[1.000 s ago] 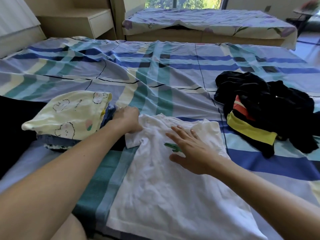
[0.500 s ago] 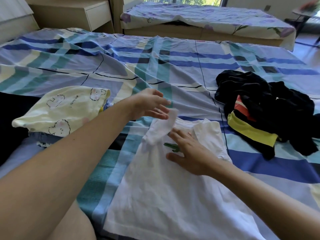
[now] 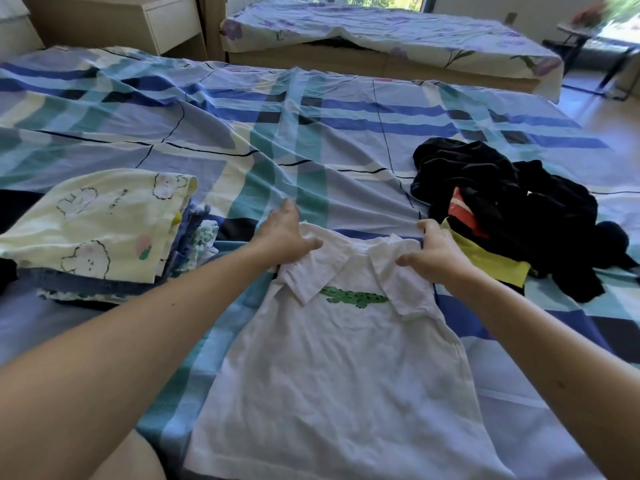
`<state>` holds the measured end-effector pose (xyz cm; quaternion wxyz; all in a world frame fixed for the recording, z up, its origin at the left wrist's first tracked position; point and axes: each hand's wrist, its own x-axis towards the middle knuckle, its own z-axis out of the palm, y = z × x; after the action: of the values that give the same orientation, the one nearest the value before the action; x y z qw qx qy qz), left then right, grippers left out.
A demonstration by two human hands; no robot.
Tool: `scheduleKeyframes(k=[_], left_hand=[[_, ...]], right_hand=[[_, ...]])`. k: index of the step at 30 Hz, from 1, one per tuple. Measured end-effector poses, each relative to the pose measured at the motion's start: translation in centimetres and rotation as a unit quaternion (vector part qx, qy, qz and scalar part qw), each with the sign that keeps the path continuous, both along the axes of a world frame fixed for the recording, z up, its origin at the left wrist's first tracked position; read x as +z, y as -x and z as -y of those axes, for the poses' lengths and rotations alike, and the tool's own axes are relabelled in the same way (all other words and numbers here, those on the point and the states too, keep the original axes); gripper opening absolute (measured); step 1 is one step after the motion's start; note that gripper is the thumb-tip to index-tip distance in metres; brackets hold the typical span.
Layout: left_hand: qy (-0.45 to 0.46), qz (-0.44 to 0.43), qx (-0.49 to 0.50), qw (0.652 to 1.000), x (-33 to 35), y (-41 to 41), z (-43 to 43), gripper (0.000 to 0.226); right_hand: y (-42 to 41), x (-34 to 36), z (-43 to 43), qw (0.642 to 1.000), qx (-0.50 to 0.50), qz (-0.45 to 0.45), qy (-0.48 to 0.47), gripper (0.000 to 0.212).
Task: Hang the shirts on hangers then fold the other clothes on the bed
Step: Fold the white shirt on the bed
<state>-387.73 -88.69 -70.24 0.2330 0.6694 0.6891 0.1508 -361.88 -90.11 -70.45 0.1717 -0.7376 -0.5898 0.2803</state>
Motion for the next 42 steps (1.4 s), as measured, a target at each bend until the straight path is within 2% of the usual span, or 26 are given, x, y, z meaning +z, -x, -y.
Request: scheduleKeyframes(k=[2, 3, 5, 7, 8, 10, 12, 14, 17, 20, 24, 26, 30, 32, 34, 37, 39, 40, 42], left_hand=[[0.054, 0.079, 0.069, 0.993, 0.1, -0.2, -0.2, 0.085], [0.076, 0.118, 0.091, 0.986, 0.1, 0.0, -0.5, 0.077], [0.092, 0.203, 0.100, 0.970, 0.0, 0.5, -1.2, 0.053], [0.076, 0.266, 0.094, 0.956, 0.4, 0.7, -1.6, 0.036], [0.061, 0.292, 0.096, 0.950, 0.8, 0.7, -1.9, 0.032], [0.001, 0.348, 0.106, 0.931, 2.0, 0.7, -2.8, 0.029], [-0.079, 0.408, 0.116, 0.902, 3.5, 0.7, -3.6, 0.033], [-0.130, 0.438, 0.104, 0.883, 4.6, 0.8, -4.1, 0.034], [-0.136, 0.425, 0.042, 0.894, 5.5, 0.9, -3.2, 0.033], [-0.106, 0.387, -0.065, 0.914, 5.5, 1.8, -1.6, 0.031], [-0.069, 0.169, -0.220, 0.958, 5.4, 3.6, 1.3, 0.018], [-0.068, 0.091, -0.291, 0.950, 5.4, 3.8, 2.9, 0.020], [-0.082, 0.035, -0.389, 0.917, 5.5, 3.6, 5.8, 0.022], [-0.092, -0.002, -0.421, 0.902, 4.5, 3.7, 6.8, 0.034], [-0.080, -0.013, -0.419, 0.904, 3.4, 4.0, 7.4, 0.036], [-0.065, 0.047, -0.387, 0.919, 3.0, 4.0, 7.9, 0.032], [-0.082, 0.095, -0.352, 0.928, 3.7, 3.6, 7.9, 0.026], [-0.102, 0.107, -0.326, 0.934, 4.1, 3.5, 7.8, 0.023], [-0.173, 0.091, -0.292, 0.936, 4.7, 3.4, 7.3, 0.030]], right_hand=[[-0.7, -0.5, -0.8, 0.995, -0.040, -0.083, 0.021, 0.089], [-0.9, -0.4, -1.1, 0.991, -0.051, -0.121, 0.036, 0.081], [-1.5, 0.1, -1.8, 0.980, -0.046, -0.176, 0.083, 0.052], [-1.9, 0.8, -2.2, 0.972, -0.029, -0.211, 0.097, 0.038], [-1.9, 1.4, -2.4, 0.970, -0.020, -0.228, 0.076, 0.035], [-1.7, 2.5, -3.0, 0.962, -0.009, -0.273, -0.032, 0.025], [-1.3, 3.8, -3.6, 0.938, -0.016, -0.314, -0.148, 0.018], [-1.1, 5.0, -4.0, 0.922, -0.024, -0.326, -0.207, 0.017], [-1.4, 5.7, -4.2, 0.919, -0.005, -0.322, -0.226, 0.018], [-2.2, 6.2, -2.7, 0.926, 0.085, -0.316, -0.190, 0.018], [-4.0, 6.5, 0.3, 0.935, 0.238, -0.240, -0.106, 0.017], [-4.6, 6.4, 2.0, 0.930, 0.316, -0.173, -0.072, 0.026], [-4.8, 5.4, 4.8, 0.898, 0.433, 0.015, -0.078, 0.031], [-4.5, 4.3, 6.4, 0.886, 0.449, 0.084, -0.076, 0.033], [-4.1, 3.2, 7.8, 0.876, 0.464, 0.121, -0.054, 0.033], [-4.2, 2.5, 8.6, 0.885, 0.455, 0.087, -0.047, 0.033], [-3.9, 2.6, 8.4, 0.918, 0.382, 0.030, -0.100, 0.030], [-3.7, 2.7, 8.2, 0.932, 0.334, 0.006, -0.140, 0.036], [-3.5, 3.2, 7.8, 0.932, 0.277, -0.011, -0.234, 0.039]])
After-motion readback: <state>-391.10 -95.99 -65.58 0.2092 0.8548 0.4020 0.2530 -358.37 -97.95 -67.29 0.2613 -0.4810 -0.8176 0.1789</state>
